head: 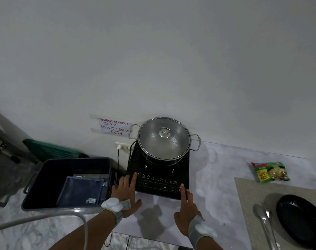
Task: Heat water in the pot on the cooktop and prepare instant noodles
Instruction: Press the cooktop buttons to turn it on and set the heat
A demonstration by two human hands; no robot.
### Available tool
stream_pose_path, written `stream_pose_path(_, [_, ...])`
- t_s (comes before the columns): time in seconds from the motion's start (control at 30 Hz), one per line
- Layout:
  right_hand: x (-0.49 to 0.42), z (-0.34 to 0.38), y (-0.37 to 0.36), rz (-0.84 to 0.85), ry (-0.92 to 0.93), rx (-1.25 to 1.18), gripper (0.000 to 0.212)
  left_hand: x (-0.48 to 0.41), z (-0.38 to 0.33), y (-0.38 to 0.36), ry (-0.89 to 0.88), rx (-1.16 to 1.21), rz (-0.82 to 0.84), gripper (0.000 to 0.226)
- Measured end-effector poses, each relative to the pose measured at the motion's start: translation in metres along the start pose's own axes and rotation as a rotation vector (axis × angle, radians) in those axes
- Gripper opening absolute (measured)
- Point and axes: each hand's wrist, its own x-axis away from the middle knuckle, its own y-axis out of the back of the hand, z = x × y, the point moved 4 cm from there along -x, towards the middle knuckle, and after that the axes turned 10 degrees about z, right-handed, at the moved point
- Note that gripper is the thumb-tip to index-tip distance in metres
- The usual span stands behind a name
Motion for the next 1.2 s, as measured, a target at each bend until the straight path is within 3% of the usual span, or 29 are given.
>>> stream_pose_path(1.2, [0.0070, 0.0023, 0.0041, 0.070, 0.033, -0.052, 0.102, 0.0018, -0.0004, 0.0046, 0.003, -0.023, -0.011, 0.106])
